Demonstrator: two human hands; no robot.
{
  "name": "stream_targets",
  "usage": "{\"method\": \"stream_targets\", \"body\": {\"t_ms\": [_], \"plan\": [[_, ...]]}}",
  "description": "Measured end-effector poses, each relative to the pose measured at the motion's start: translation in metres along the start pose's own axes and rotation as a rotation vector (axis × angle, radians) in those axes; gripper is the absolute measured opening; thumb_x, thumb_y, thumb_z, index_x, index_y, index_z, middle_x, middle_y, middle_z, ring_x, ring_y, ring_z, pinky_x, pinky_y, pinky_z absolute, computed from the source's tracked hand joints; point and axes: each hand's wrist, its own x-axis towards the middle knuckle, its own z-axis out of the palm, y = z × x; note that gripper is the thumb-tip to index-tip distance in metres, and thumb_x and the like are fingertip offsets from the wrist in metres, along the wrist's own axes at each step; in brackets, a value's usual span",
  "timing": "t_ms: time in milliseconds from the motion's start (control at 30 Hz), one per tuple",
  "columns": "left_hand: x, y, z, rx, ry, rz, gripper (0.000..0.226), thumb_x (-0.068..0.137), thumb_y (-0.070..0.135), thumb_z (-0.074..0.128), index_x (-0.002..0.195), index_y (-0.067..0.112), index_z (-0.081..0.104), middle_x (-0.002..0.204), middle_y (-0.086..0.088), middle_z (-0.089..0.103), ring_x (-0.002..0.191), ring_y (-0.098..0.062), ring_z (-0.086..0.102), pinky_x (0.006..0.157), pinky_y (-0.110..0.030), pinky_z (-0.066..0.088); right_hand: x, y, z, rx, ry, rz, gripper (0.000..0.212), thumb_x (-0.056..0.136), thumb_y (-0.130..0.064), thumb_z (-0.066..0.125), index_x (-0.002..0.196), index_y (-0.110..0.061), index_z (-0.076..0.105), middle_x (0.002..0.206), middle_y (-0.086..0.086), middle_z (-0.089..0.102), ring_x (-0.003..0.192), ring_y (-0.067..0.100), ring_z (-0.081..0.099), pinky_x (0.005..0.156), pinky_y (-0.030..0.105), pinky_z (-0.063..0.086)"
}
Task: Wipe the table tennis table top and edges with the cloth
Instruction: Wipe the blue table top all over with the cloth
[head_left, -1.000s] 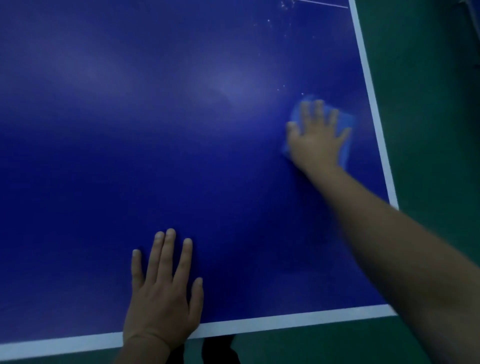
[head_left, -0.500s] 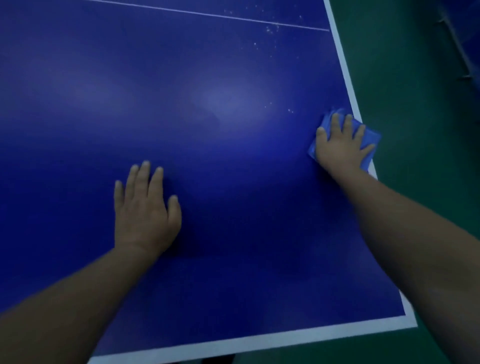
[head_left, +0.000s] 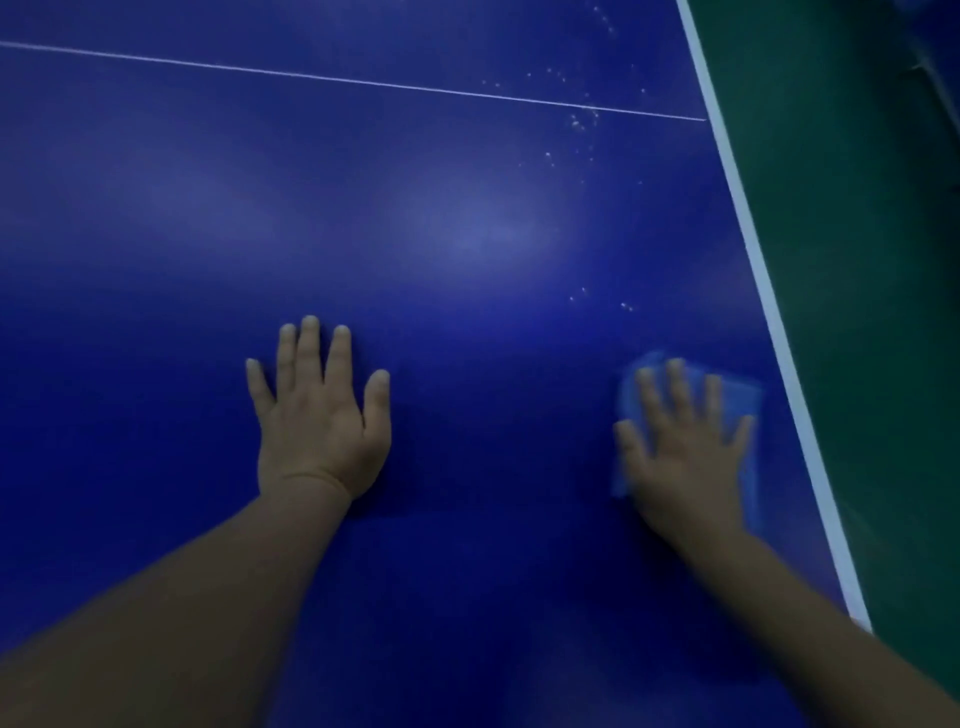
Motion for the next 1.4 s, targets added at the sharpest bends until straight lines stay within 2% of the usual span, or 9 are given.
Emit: {"method": "stream_targets", "body": {"t_ms": [100, 233, 367, 567, 667, 800, 867, 1100, 1400], "plan": [[-0.002, -0.003, -0.002, -0.106, 0.049, 0.036, 0.085, 0.094, 0.068, 0.004, 0.161, 0.019, 0.019, 0.17, -0.004, 0.002, 0.155, -0.015, -0.011, 0.124, -0.047, -0.013, -0.013, -0.111, 0.016, 0.011, 0.075, -0.48, 0.063, 0.095, -0.057, 0.034, 0.155, -0.037, 0.033, 0.166, -0.005, 0.021, 0.154, 0.035, 0.013, 0.114, 0.074, 0.01], [0.0, -0.005, -0.001, -0.189, 0.094, 0.018, 0.085, 0.094, 0.068, 0.011, 0.16, 0.015, 0.021, 0.169, -0.007, 0.005, 0.156, -0.016, -0.006, 0.125, -0.048, -0.008, 0.044, -0.21, 0.008, 0.013, -0.09, -0.771, 0.066, 0.096, -0.058, 0.009, 0.159, -0.04, 0.016, 0.169, -0.008, 0.005, 0.156, 0.03, -0.005, 0.116, 0.068, -0.01], [0.004, -0.002, 0.0, -0.09, 0.014, 0.017, 0.083, 0.093, 0.07, 0.004, 0.161, 0.024, 0.015, 0.17, -0.002, -0.002, 0.154, -0.014, -0.015, 0.122, -0.043, -0.018, 0.135, -0.121, -0.002, -0.023, 0.067, -0.371, 0.068, 0.093, -0.061, 0.017, 0.156, -0.039, 0.03, 0.166, -0.006, 0.023, 0.153, 0.033, 0.018, 0.116, 0.072, 0.01], [0.006, 0.003, 0.002, -0.011, -0.025, -0.03, 0.075, 0.094, 0.063, 0.003, 0.161, 0.03, 0.007, 0.169, -0.002, -0.009, 0.153, -0.017, -0.023, 0.121, -0.048, -0.02, 0.176, 0.029, -0.039, 0.091, 0.035, 0.351, 0.061, 0.104, -0.053, 0.024, 0.161, -0.038, 0.009, 0.17, -0.008, 0.0, 0.155, 0.029, -0.003, 0.118, 0.067, -0.001], [0.005, 0.004, -0.001, -0.011, -0.031, -0.032, 0.065, 0.101, 0.056, 0.012, 0.161, 0.031, 0.007, 0.169, -0.002, -0.01, 0.153, -0.018, -0.022, 0.121, -0.05, -0.017, 0.151, -0.031, -0.023, 0.057, 0.045, 0.22, 0.063, 0.103, -0.055, 0.028, 0.16, -0.038, 0.009, 0.17, -0.007, 0.0, 0.156, 0.03, -0.002, 0.118, 0.069, -0.002], [0.004, 0.005, -0.003, -0.006, -0.039, -0.04, 0.064, 0.102, 0.052, 0.021, 0.161, 0.032, 0.005, 0.169, 0.0, -0.013, 0.152, -0.016, -0.024, 0.122, -0.05, -0.016, 0.076, -0.111, 0.006, -0.035, 0.079, -0.428, 0.063, 0.098, -0.059, 0.032, 0.156, -0.037, 0.03, 0.167, -0.005, 0.022, 0.154, 0.034, 0.016, 0.116, 0.07, 0.007], [0.005, 0.005, -0.003, -0.001, -0.026, -0.036, 0.064, 0.102, 0.053, 0.021, 0.161, 0.032, 0.007, 0.169, 0.0, -0.011, 0.152, -0.015, -0.023, 0.122, -0.049, -0.016, 0.079, -0.096, 0.004, -0.047, 0.016, -0.54, 0.063, 0.096, -0.061, 0.03, 0.155, -0.038, 0.031, 0.165, -0.006, 0.026, 0.153, 0.033, 0.02, 0.117, 0.07, 0.01], [0.006, 0.004, 0.0, -0.001, -0.018, -0.039, 0.069, 0.096, 0.059, 0.014, 0.16, 0.032, 0.014, 0.17, -0.001, -0.002, 0.153, -0.013, -0.02, 0.12, -0.042, -0.021, 0.219, 0.022, -0.042, 0.043, 0.021, 0.128, 0.061, 0.103, -0.057, 0.023, 0.16, -0.04, 0.01, 0.17, -0.01, 0.001, 0.156, 0.027, -0.003, 0.12, 0.065, -0.001], [0.007, 0.005, 0.0, 0.042, -0.035, -0.054, 0.075, 0.093, 0.063, 0.01, 0.159, 0.03, 0.021, 0.169, -0.003, 0.007, 0.155, -0.017, -0.01, 0.12, -0.04, -0.021, 0.083, 0.062, -0.021, 0.01, -0.011, 0.144, 0.072, 0.091, -0.068, 0.013, 0.159, -0.043, 0.01, 0.169, -0.014, 0.0, 0.156, 0.023, -0.003, 0.12, 0.062, 0.0]]}}
